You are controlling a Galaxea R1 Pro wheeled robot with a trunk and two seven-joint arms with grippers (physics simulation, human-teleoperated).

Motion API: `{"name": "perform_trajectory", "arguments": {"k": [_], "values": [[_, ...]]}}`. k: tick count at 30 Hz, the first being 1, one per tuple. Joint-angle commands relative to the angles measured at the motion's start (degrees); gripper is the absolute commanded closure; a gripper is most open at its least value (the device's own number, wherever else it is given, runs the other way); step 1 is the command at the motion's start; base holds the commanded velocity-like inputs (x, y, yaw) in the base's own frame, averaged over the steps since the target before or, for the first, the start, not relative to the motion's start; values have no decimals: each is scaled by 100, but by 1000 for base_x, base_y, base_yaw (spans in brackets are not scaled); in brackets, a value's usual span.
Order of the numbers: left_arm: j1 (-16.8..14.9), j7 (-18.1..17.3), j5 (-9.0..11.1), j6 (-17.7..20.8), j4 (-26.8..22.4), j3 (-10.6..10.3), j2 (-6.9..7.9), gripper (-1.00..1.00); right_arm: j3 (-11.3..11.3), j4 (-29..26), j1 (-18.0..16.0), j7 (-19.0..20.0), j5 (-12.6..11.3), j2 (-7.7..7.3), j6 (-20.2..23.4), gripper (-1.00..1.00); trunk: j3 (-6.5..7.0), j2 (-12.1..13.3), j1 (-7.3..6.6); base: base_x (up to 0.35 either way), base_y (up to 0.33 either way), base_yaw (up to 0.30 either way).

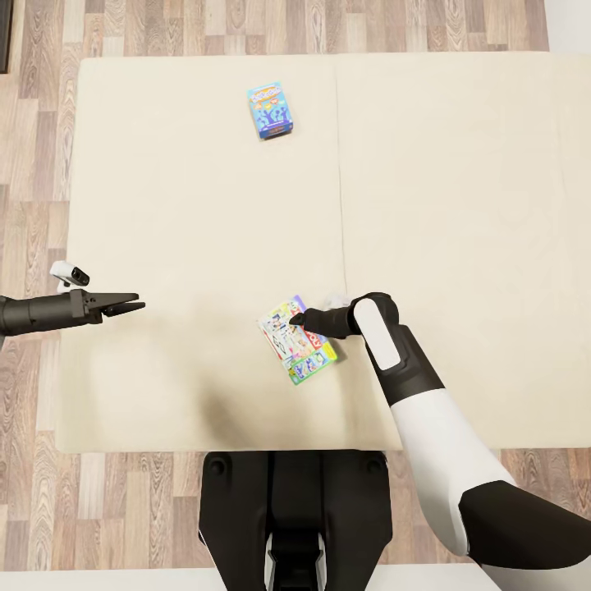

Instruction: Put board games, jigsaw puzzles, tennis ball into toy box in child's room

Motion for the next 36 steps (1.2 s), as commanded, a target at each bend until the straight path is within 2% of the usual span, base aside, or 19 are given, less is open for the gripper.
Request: {"name": "perform_trajectory", "arguments": {"k": [1,20,36], "values": [[-1,-23,-2,61,2,-3,2,-100,4,-4,-2,-61,-57,0,12,-100,-6,-9,4,0,8,0],[-1,-23,-2,61,0,-3,-76,-100,4,-4,-2,-58,-64,0,12,-100,-6,-9,4,0,2,0],[-1,-23,-4,61,0,-2,-77,-100,4,-4,-2,-56,-74,0,12,-100,-6,-9,4,0,97,0]]}}
